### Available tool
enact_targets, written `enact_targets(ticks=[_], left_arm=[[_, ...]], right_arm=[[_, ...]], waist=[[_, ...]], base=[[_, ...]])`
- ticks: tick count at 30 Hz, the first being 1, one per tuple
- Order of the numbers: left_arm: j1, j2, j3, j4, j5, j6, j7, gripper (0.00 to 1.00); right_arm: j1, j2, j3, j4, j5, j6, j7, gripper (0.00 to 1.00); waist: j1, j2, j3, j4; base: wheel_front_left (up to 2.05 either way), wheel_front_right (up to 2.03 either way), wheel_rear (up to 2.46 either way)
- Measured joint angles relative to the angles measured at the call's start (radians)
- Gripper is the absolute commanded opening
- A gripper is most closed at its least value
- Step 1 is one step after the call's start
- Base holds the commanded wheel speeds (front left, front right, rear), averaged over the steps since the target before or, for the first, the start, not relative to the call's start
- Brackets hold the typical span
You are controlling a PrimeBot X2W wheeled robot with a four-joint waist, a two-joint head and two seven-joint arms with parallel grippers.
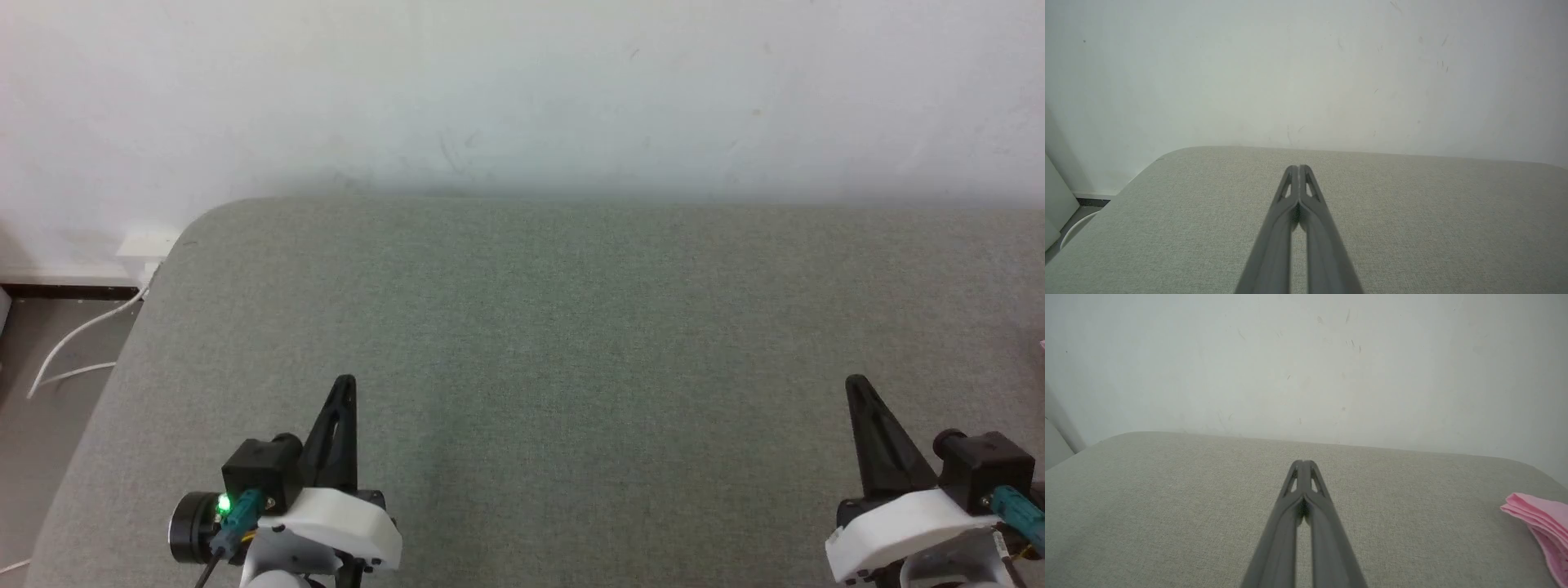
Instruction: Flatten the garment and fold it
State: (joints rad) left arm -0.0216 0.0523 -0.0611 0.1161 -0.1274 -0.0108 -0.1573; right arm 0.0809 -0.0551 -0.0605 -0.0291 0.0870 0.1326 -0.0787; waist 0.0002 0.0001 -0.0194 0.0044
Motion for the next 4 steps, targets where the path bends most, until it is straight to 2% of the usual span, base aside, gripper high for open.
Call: enact_targets(ticks=[4], left_arm=[[0.0,0.0,0.003,-0.006,0.006,0.0,0.008,0.0]], right_arm=[[-0.004,0.0,0.002,0.001,-0.007,0.0,0.008,0.0]], waist=[[0.0,0.0,0.001,0.0]], base=[[0.0,0.0,0.0]])
